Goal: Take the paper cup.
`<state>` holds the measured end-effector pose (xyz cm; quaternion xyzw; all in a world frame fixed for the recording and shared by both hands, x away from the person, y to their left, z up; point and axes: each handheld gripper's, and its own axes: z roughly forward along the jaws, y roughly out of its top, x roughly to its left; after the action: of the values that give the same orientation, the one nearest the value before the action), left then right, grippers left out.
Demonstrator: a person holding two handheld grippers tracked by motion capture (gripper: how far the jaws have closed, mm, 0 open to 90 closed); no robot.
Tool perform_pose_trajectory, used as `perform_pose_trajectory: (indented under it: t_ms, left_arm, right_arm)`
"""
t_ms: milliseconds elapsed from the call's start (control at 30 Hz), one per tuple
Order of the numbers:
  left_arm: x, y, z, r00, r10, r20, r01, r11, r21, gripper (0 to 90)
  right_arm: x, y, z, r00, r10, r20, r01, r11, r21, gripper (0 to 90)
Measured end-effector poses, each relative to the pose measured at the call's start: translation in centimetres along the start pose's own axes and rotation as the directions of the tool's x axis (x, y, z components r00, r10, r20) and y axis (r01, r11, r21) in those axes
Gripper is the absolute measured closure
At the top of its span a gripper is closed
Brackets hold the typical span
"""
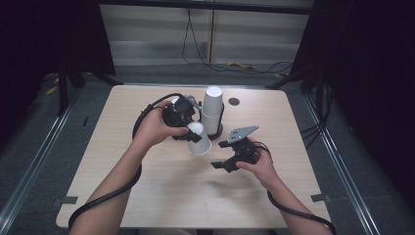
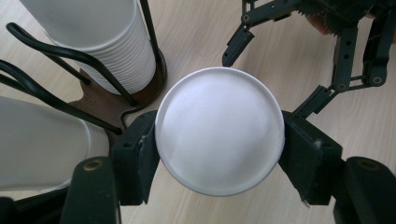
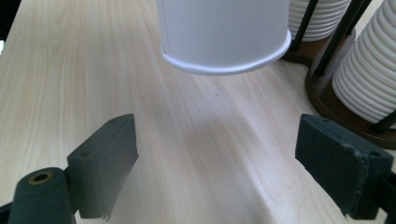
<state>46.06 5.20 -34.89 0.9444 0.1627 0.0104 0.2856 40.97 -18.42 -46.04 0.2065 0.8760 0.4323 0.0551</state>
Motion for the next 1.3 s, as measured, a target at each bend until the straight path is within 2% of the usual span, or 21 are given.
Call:
perform_pose_trajectory:
  t_ms: [100,133,400,433,733,867,933,1067,1300]
  left_arm:
    - [0.0,0.1,0.3,1.0,0.005,0.001,-0.005,1.0,0.006,34.0]
    - [-0.1,0.1,0.4,1.0,-0.008,0.004,0.008,1.0,0.004,34.0]
    - [-0.4,0.4,1.0,0.9997,0.02,0.015,-0.02,0.9997,0.014,34.0]
    - [-0.4,0.4,1.1,0.9998,0.008,0.016,-0.008,0.9999,0.011,34.0]
    - [-0.6,0.2,1.9,0.9993,0.007,0.036,-0.007,0.9999,0.016,34.0]
    - [-0.8,0.4,2.1,0.9991,0.009,0.041,-0.009,0.9999,0.013,34.0]
    - [-0.8,0.6,2.2,0.9986,0.027,0.047,-0.027,0.9995,0.018,34.0]
    - [-1.1,0.8,2.6,0.9984,0.016,0.055,-0.017,0.9996,0.02,34.0]
    - [-1.3,1.3,2.9,0.9979,0.021,0.061,-0.023,0.9994,0.025,33.9]
  right_arm:
    - [0.0,0.1,-0.1,1.0,-0.003,0.005,0.004,1.0,-0.007,12.5]
    - [0.0,0.1,-0.2,1.0,-0.002,0.002,0.002,1.0,-0.008,12.5]
    - [-0.1,0.2,-0.6,1.0,0.004,0.008,-0.004,0.9998,-0.021,12.5]
    - [-0.1,0.2,-0.6,1.0,0.002,0.008,-0.002,0.9998,-0.022,12.5]
    - [-0.1,0.2,-0.6,0.9999,0.007,0.009,-0.007,0.9996,-0.028,12.5]
    - [-0.2,0.1,-0.6,0.9999,0.008,0.011,-0.008,0.9995,-0.029,12.5]
    - [-0.2,0.1,-0.6,0.9999,0.011,0.011,-0.011,0.9994,-0.034,12.5]
    - [-0.1,0.1,-0.6,0.9999,0.008,0.008,-0.008,0.9991,-0.041,12.5]
    - [-0.1,0.2,-0.7,0.9999,0.011,0.008,-0.011,0.9988,-0.048,12.5]
